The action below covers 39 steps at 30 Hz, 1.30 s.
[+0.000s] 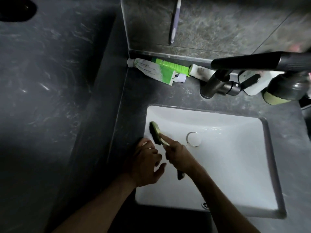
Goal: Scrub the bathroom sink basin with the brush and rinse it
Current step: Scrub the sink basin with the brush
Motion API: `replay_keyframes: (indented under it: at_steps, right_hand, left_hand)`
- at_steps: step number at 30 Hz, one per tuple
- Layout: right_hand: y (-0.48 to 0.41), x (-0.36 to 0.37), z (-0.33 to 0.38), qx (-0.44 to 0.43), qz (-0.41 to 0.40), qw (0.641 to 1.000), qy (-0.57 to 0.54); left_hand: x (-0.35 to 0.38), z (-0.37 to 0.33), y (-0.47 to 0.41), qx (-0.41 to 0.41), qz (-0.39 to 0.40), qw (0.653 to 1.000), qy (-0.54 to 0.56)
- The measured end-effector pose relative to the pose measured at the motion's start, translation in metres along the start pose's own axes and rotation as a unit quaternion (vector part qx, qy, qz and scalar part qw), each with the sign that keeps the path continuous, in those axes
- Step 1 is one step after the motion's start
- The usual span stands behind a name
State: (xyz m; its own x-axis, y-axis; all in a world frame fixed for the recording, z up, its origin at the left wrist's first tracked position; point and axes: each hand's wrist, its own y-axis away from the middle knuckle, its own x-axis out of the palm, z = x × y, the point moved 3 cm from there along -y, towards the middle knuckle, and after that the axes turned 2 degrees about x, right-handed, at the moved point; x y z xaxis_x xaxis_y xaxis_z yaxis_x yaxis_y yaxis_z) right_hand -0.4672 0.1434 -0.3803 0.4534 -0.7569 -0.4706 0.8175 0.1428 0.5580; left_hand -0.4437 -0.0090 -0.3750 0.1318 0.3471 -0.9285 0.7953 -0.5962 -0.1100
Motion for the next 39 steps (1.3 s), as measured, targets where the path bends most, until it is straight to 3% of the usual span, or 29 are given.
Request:
replay_keyframes:
  at_steps: [4,6,9,11,14,16,19,20,23,26,31,33,36,37,39]
  right_hand:
    - [-0.005,0.013,-0.001,-0.028,-0.036,0.999,-0.025]
    - [-0.002,0.009,-0.025,0.023,-0.07,0.994,0.083]
    - [0.009,-0.007,-0.057,0.104,-0.13,0.958,0.233]
    - [0.003,-0.005,-0.041,0.098,-0.144,0.963,0.205]
    - [-0.006,0.025,-0.001,-0.019,-0.078,0.995,0.051]
    - [0.0,0.026,-0.007,-0.039,-0.08,0.994,0.068]
    - [0.006,-0.003,-0.057,0.078,-0.111,0.962,0.238]
    - [0.007,-0.009,-0.063,0.106,-0.108,0.958,0.242]
    - [-0.001,0.001,-0.025,0.014,-0.08,0.992,0.098]
    - [0.009,0.019,0.006,-0.051,-0.01,0.996,-0.071]
    - [0.029,0.012,-0.051,0.023,-0.054,0.982,0.18]
    - [0.026,0.019,-0.027,-0.004,-0.05,0.99,0.129]
    - [0.019,0.027,0.022,-0.05,-0.005,0.989,-0.138]
    - [0.018,0.027,0.022,-0.038,-0.004,0.983,-0.178]
    - [0.021,0.03,0.002,-0.034,-0.01,0.997,-0.063]
  left_hand:
    - [0.001,-0.001,0.001,0.015,-0.011,1.0,-0.008]
    - [-0.002,-0.002,-0.001,0.024,-0.012,1.0,-0.011]
    - [-0.005,-0.003,-0.005,0.033,-0.01,0.999,-0.011]
    - [-0.004,-0.003,-0.004,0.034,-0.011,0.999,-0.01]
    - [-0.001,-0.002,0.001,0.046,-0.011,0.999,-0.015]
    - [0.0,-0.002,0.002,0.054,0.007,0.998,-0.031]
    - [-0.001,-0.005,0.003,0.072,0.02,0.996,-0.041]
    - [-0.002,-0.005,0.004,0.077,0.027,0.996,-0.044]
    - [-0.006,-0.005,0.006,0.083,0.064,0.994,-0.04]
    - [-0.012,-0.013,0.026,0.087,0.101,0.989,-0.058]
    - [-0.008,-0.029,0.05,0.066,0.092,0.992,-0.056]
    - [-0.007,-0.028,0.05,0.061,0.084,0.993,-0.049]
    - [-0.007,-0.03,0.051,0.058,0.086,0.992,-0.066]
    - [-0.006,-0.03,0.051,0.057,0.084,0.992,-0.07]
    - [-0.003,-0.028,0.05,0.054,0.077,0.993,-0.067]
